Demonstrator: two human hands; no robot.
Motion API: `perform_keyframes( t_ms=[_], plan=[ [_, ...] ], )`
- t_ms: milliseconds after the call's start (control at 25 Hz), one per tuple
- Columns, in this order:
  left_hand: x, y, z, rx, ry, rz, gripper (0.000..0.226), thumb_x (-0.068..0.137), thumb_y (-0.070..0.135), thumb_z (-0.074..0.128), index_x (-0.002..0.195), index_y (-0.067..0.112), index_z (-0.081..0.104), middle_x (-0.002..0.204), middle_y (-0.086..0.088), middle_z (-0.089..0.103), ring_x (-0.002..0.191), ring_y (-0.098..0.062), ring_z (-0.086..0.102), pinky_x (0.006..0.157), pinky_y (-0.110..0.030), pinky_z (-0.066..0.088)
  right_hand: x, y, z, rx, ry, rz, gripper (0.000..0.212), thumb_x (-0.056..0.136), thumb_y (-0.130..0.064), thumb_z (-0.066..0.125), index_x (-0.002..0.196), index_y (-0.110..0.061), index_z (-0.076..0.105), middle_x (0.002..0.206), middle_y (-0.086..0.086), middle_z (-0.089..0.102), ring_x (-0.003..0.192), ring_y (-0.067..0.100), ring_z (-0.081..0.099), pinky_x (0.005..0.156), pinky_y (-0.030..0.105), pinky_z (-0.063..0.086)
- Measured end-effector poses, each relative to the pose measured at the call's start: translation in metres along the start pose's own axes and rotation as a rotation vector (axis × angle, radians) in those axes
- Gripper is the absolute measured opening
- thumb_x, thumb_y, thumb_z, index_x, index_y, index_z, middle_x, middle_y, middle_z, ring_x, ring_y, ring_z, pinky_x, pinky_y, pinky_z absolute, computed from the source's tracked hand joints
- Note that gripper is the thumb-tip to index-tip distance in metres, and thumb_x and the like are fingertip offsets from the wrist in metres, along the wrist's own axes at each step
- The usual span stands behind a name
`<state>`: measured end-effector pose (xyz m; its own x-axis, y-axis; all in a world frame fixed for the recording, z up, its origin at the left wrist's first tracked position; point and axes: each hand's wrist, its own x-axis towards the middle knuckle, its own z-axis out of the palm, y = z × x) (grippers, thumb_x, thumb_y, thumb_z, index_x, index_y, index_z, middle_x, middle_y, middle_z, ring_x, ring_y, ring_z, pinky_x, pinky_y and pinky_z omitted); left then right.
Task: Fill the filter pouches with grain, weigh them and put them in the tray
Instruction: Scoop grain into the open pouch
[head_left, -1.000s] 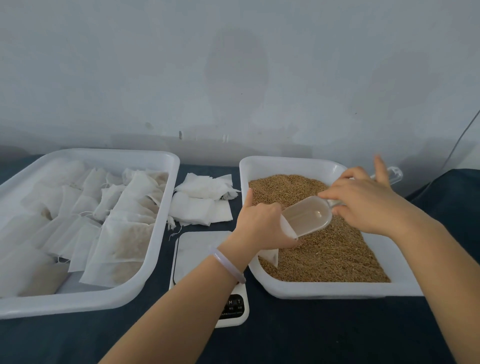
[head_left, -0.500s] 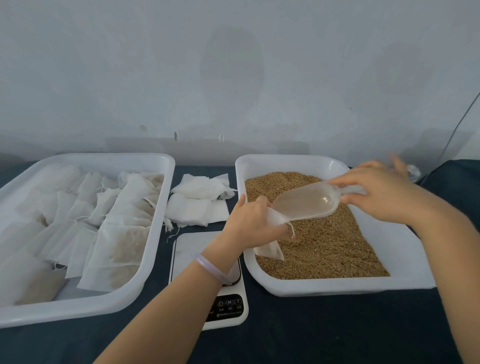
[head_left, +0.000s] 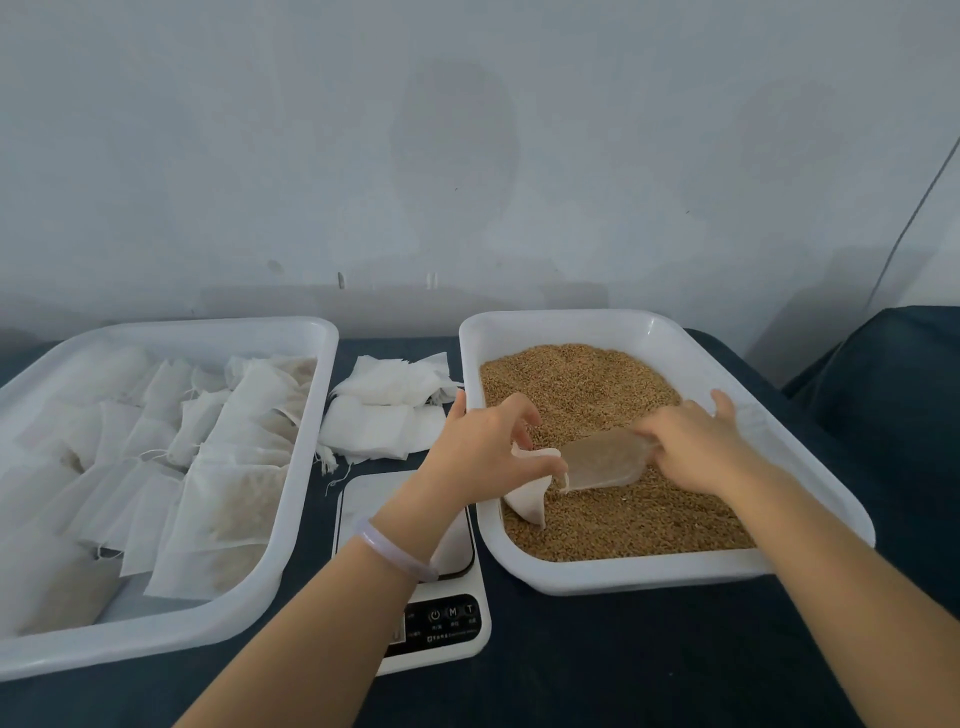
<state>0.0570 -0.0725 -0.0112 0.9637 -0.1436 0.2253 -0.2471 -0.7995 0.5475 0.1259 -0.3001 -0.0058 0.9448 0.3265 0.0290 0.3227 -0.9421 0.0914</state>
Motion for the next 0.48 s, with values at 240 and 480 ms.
perform_keyframes(
  t_ms=[240,480],
  plan=[
    [-0.001,-0.007,-0.009,0.070,0.024,0.013,0.027,0.084,0.027,0.066,0.083,0.022,0.039,0.087,0.009,0.069,0.070,-0.010,0.056,0.116,-0.038,0.010,0.009,-0.014,0.017,0.390,-0.168,-0.045,0.034,0.090,-0.026,0.058,0.122,-0.039,0.056,0.122,-0.015,0.061,0.109,0.010,0.056,0.109,0.052,0.028],
    [0.003,-0.003,-0.006,0.133,0.111,0.028,0.018,0.087,0.008,0.054,0.083,0.017,0.040,0.075,-0.003,0.060,0.071,-0.025,0.049,0.096,-0.036,0.033,0.001,0.000,0.002,0.545,-0.145,-0.020,0.038,0.088,-0.026,0.061,0.126,-0.027,0.056,0.125,-0.010,0.060,0.108,0.009,0.057,0.098,0.041,0.046]
  ],
)
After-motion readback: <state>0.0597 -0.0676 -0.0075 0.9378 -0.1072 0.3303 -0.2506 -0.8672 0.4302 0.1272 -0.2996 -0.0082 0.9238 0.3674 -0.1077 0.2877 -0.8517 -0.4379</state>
